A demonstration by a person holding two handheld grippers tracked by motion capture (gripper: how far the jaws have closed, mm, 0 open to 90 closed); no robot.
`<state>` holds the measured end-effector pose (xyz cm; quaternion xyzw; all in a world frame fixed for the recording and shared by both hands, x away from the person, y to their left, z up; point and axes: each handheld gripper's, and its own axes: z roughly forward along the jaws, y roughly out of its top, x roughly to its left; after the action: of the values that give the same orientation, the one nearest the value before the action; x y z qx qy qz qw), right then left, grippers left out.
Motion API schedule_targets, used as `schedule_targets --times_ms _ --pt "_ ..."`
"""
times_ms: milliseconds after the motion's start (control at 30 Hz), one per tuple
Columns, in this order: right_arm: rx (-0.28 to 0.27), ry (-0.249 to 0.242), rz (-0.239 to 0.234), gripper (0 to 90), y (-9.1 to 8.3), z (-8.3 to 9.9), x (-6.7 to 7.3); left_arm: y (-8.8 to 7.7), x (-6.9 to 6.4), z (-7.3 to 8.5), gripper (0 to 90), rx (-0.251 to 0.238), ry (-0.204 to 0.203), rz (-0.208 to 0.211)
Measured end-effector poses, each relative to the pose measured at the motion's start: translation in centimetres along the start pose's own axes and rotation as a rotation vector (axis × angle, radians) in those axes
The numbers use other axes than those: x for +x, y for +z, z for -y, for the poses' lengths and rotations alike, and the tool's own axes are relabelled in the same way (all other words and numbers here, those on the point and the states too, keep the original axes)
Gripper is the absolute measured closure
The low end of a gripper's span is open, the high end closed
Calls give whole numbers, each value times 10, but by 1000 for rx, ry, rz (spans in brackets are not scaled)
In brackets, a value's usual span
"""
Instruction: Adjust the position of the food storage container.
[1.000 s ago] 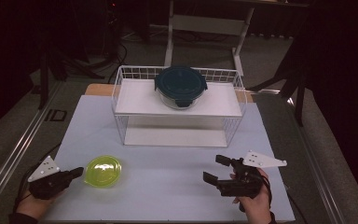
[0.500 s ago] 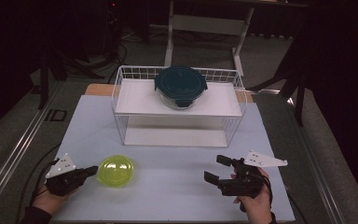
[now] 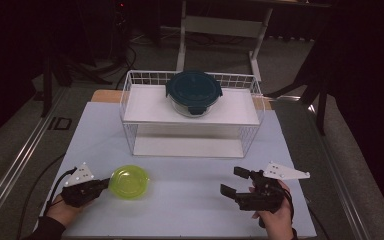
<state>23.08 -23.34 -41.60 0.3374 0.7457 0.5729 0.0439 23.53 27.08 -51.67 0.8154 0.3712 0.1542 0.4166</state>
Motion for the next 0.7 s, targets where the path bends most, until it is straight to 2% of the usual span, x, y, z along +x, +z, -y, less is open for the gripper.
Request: schedule_targets --times_ms 33,100,200,300,367,400,433,467,567,700 --pt "-1 4 1 150 0 0 -1 -5 5 7 893 -4 -22 6" --pt "-2 6 -2 150 0 0 -1 -7 7 13 892 2 -36 1" --pt "2 1 -6 150 2 0 0 -7 8 18 892 18 -34 0" --pt "5 1 -1 150 2 0 1 -10 10 20 892 11 -44 -12" --pt "7 5 -2 150 3 0 0 -21 15 21 892 -77 -78 12" --pt "8 5 -1 150 3 0 0 -25 15 21 892 -100 -74 12" --pt "8 5 -1 150 3 0 0 -25 15 21 892 -100 -74 12" --pt "12 10 -3 150 3 1 -1 -27 15 19 892 -114 -51 16" --pt "15 8 -3 150 5 1 -1 -25 13 16 892 -98 -38 16" --pt "18 5 -6 150 5 2 0 -15 10 12 892 -90 -30 37"
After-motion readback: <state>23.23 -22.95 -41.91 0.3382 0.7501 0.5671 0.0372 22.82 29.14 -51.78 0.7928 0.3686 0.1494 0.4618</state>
